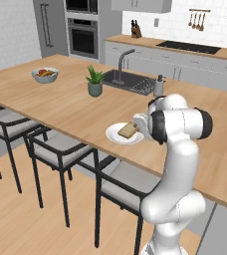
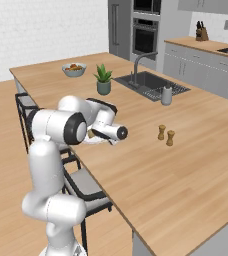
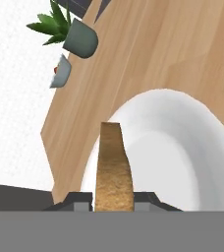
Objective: Start the toaster. Once the lever pops up, take the bread to the plate on the dining counter.
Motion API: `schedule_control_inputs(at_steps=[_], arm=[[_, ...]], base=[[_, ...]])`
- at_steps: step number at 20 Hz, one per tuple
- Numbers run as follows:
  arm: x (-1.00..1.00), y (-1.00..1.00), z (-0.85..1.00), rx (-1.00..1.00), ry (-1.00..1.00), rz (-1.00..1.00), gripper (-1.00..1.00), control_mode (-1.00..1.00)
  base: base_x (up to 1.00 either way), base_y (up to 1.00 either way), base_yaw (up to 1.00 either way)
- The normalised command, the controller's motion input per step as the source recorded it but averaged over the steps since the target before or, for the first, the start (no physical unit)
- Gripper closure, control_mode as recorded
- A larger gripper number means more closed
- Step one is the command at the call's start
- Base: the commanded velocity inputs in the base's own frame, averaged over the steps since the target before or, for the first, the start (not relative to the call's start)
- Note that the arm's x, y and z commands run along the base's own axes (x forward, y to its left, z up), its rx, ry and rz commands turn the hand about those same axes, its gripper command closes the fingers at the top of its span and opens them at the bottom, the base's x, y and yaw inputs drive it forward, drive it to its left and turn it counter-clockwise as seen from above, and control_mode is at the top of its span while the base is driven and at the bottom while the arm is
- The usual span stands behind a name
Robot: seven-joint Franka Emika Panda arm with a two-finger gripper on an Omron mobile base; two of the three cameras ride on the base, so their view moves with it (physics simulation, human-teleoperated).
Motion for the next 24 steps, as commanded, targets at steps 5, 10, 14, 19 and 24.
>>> schedule_control_inputs(at_steps=[5, 10, 14, 19, 24], arm=[[0.25, 0.00, -0.18, 0.00, -0.02, 0.00, 1.00, -1.00], [0.07, 0.00, -0.04, 0.00, -0.05, 0.00, -1.00, -1.00], [0.00, 0.00, 0.00, 0.00, -0.02, -0.07, -1.00, -1.00], [-0.02, 0.00, 0.05, -0.03, 0.01, -0.14, -1.00, -1.00], [-0.02, 0.01, 0.29, -0.17, 0.31, -0.10, -1.00, -1.00]], base=[[0.00, 0.00, 0.00], [0.00, 0.00, 0.00], [0.00, 0.00, 0.00], [0.00, 0.00, 0.00], [0.00, 0.00, 0.00]])
